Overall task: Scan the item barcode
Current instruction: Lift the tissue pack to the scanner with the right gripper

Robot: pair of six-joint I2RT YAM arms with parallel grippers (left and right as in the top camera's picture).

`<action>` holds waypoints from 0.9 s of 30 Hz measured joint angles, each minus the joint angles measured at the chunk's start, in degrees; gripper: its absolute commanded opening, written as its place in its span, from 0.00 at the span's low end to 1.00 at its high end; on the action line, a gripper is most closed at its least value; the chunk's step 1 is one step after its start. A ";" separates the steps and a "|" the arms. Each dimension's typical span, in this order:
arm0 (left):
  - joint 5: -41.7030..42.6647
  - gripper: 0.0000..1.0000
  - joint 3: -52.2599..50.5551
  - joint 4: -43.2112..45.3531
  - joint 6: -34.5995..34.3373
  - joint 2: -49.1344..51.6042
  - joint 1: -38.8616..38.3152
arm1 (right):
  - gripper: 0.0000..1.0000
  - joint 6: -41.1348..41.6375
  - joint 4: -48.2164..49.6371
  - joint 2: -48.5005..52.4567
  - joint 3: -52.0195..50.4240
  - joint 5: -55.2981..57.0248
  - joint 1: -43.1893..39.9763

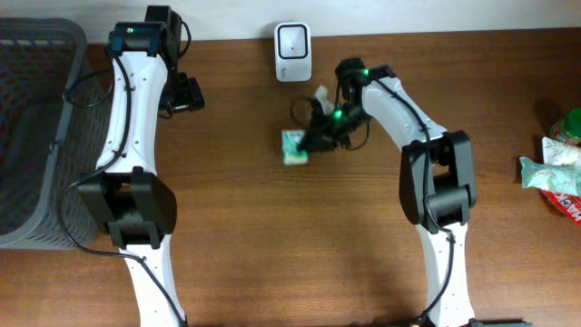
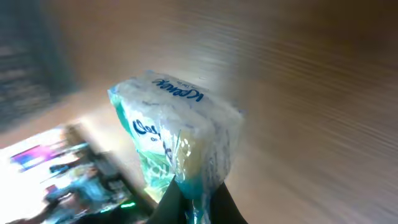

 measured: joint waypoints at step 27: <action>0.00 0.99 0.00 0.00 0.00 0.00 0.00 | 0.04 4.07 18.08 -0.07 0.98 -25.57 -8.33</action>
